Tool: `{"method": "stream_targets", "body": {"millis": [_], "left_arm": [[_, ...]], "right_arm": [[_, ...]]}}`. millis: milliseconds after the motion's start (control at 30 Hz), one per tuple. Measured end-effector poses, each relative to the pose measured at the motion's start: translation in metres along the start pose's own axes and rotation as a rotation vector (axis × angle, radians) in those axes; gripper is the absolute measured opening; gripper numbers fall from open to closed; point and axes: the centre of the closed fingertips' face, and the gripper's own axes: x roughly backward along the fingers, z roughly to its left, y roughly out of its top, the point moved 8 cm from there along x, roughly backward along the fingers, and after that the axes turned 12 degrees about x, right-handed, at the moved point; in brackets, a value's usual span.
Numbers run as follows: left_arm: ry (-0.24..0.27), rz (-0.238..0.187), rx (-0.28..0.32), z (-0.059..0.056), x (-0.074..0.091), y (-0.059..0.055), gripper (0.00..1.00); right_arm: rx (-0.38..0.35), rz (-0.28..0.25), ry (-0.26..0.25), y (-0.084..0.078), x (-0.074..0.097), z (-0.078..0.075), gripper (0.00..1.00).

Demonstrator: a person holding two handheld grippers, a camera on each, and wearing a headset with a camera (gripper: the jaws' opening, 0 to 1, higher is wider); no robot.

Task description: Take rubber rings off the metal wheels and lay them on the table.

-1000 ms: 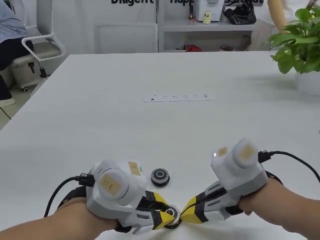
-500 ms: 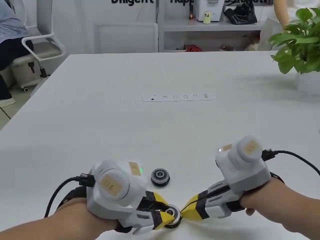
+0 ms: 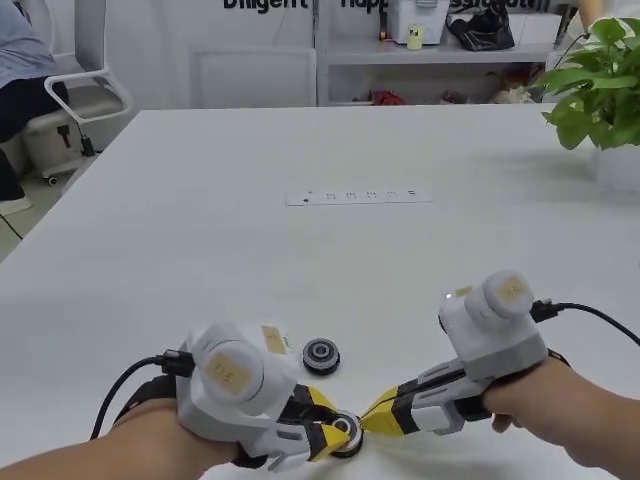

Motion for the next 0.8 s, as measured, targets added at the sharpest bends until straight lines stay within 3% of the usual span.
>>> {"method": "stream_targets", "body": {"millis": [467,800], "left_arm": [[0.011,0.007,0.000,-0.0006,-0.0003,0.0005,0.13],[0.013,0.011,-0.001,-0.0009,0.0004,0.0005,0.13]], "right_arm": [[-0.049,-0.017,0.003,0.0013,-0.0010,0.0019,0.00],[-0.041,-0.019,0.004,0.0023,-0.0021,0.0039,0.00]]}}
